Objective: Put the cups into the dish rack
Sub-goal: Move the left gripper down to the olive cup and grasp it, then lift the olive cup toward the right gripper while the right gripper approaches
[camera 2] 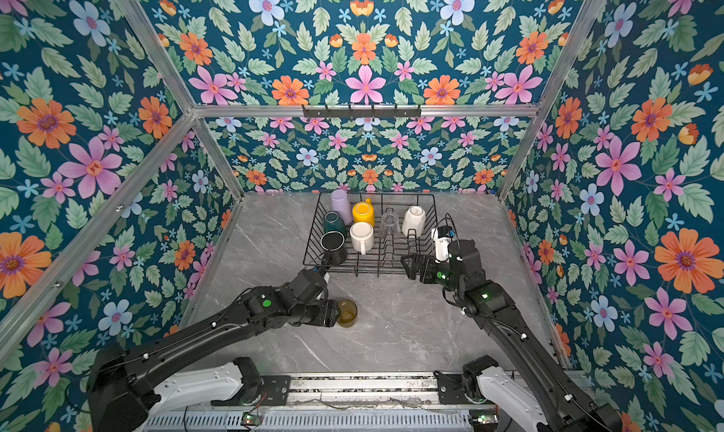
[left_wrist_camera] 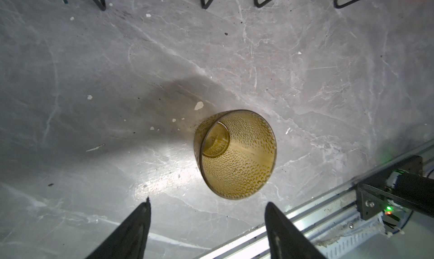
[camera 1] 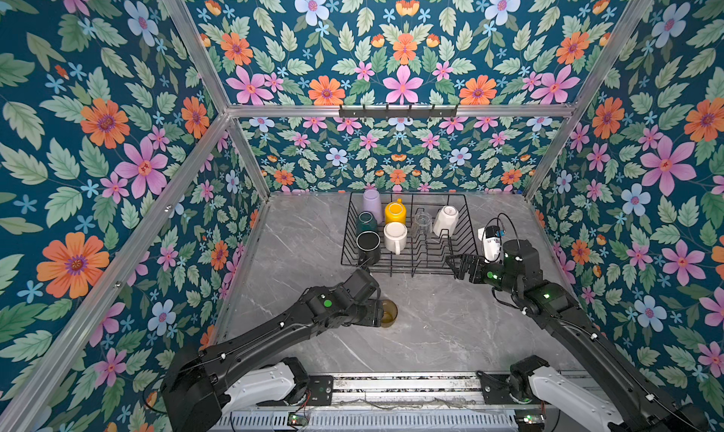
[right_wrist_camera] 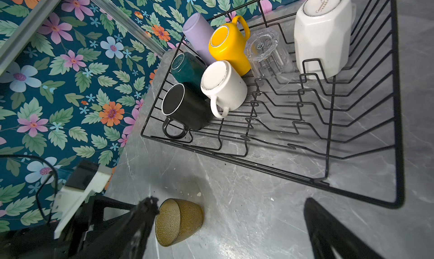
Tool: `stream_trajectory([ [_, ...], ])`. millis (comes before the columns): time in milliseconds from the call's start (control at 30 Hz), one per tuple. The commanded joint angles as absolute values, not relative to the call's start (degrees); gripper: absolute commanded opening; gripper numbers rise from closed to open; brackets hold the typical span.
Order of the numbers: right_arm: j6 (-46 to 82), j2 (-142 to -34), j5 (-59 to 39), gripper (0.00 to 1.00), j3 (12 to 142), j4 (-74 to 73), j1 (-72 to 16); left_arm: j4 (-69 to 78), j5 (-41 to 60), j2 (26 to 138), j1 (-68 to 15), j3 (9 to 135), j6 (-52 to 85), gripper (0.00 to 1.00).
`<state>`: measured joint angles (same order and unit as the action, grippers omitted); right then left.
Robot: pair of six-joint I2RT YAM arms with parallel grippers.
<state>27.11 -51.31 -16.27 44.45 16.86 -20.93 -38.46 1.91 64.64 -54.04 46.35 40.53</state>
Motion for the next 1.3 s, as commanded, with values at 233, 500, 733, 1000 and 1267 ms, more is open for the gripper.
stream_trajectory([
  [233,27.8,-49.4,-14.9,0.98,43.2,18.5,-21.0,-31.5,-0.8,73.8,-54.7,46.2,41.5,0.69],
  [500,28.2,-50.2,-15.5,0.98,42.8,17.7,-20.9,-29.5,-0.1,78.2,-54.7,46.2,40.5,0.46],
  [733,28.4,-51.4,-16.2,0.98,43.1,17.0,-21.0,-28.7,0.5,79.3,-54.8,46.1,40.0,0.19],
  [1000,28.6,-52.5,-16.9,0.98,43.1,16.3,-21.0,-31.3,0.0,76.5,-54.7,46.6,39.0,0.00],
  [1267,28.9,-53.4,-18.9,0.98,43.7,14.2,-20.9,-30.1,0.7,64.0,-54.6,48.4,33.2,0.00],
])
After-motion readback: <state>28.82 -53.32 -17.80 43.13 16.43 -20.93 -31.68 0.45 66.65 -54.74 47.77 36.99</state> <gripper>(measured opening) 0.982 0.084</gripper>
